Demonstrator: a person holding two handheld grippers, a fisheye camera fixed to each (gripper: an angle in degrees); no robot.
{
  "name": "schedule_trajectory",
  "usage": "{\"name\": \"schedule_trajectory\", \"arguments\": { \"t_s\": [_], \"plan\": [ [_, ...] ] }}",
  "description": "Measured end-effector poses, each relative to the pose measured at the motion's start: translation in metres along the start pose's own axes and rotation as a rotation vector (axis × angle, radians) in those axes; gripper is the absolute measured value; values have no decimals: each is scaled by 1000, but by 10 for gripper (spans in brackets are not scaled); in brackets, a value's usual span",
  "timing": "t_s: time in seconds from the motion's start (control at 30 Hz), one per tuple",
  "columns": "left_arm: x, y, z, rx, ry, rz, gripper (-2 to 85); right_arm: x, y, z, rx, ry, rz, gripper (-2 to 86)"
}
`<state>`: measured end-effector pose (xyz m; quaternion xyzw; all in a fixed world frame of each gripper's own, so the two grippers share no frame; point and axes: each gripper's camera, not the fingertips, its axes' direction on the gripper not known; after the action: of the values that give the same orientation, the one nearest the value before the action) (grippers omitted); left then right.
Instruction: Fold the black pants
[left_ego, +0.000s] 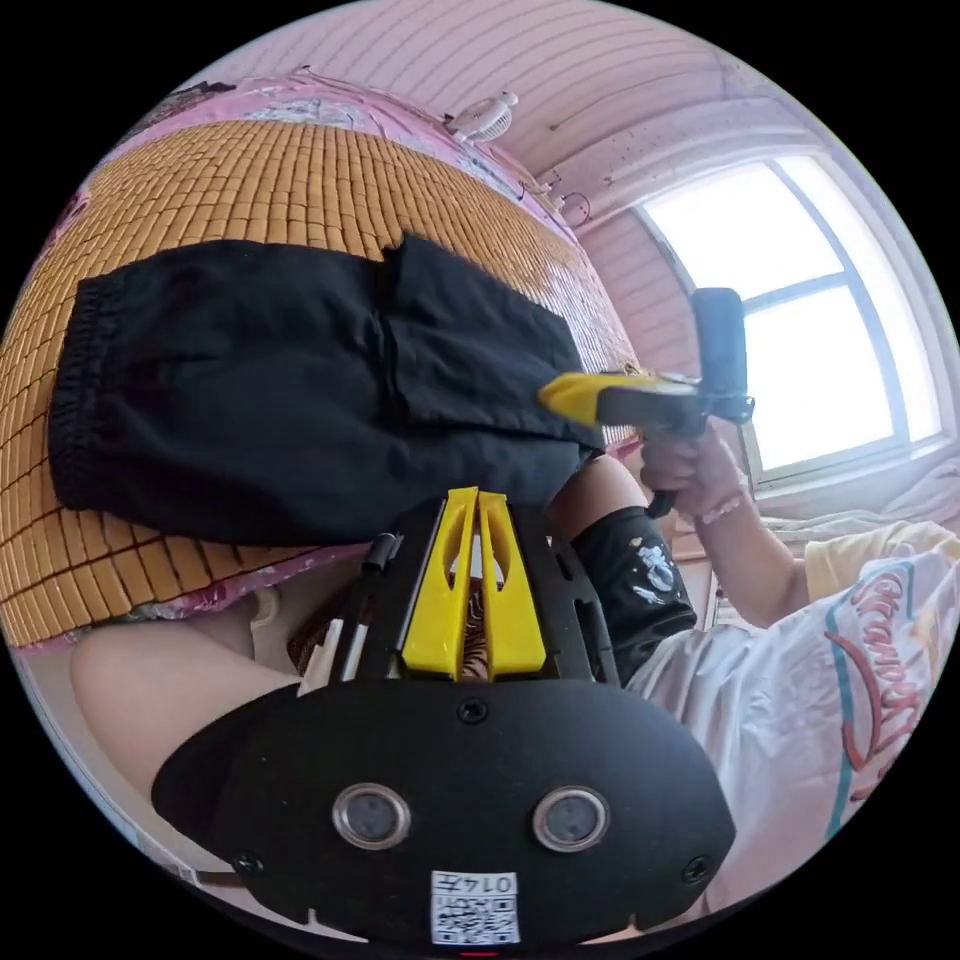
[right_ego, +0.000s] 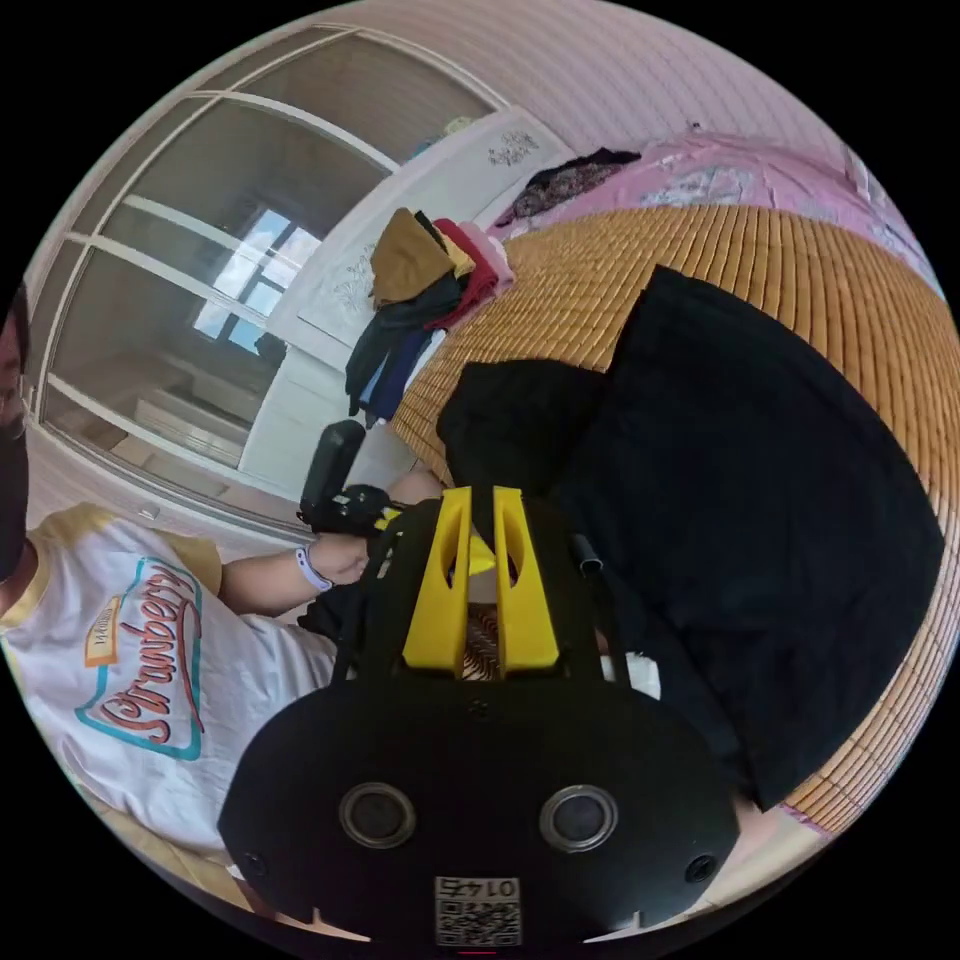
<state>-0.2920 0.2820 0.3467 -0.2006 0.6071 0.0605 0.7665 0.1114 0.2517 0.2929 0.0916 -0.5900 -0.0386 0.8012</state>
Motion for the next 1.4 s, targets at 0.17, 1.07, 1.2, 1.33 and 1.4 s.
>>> {"name": "schedule_trajectory", "arguments": {
  "t_s": [0.17, 1.07, 1.2, 1.33, 1.4],
  "plan": [
    [1, 6, -8, 47, -48, -2, -4, 27, 1, 69, -112, -62, 107, 40],
    [50, -23, 81, 48, -425, 130, -7, 89, -185, 216, -15, 664, 152, 20],
    [59, -16, 69, 81, -387, 145, -9, 92, -185, 205, 29, 608, 161, 11],
    [65, -10, 55, 113, -369, 153, -10, 85, -186, 199, 73, 595, 131, 10],
    [64, -7, 56, 108, -378, 147, -10, 87, -187, 201, 80, 592, 119, 13]
  ]
}}
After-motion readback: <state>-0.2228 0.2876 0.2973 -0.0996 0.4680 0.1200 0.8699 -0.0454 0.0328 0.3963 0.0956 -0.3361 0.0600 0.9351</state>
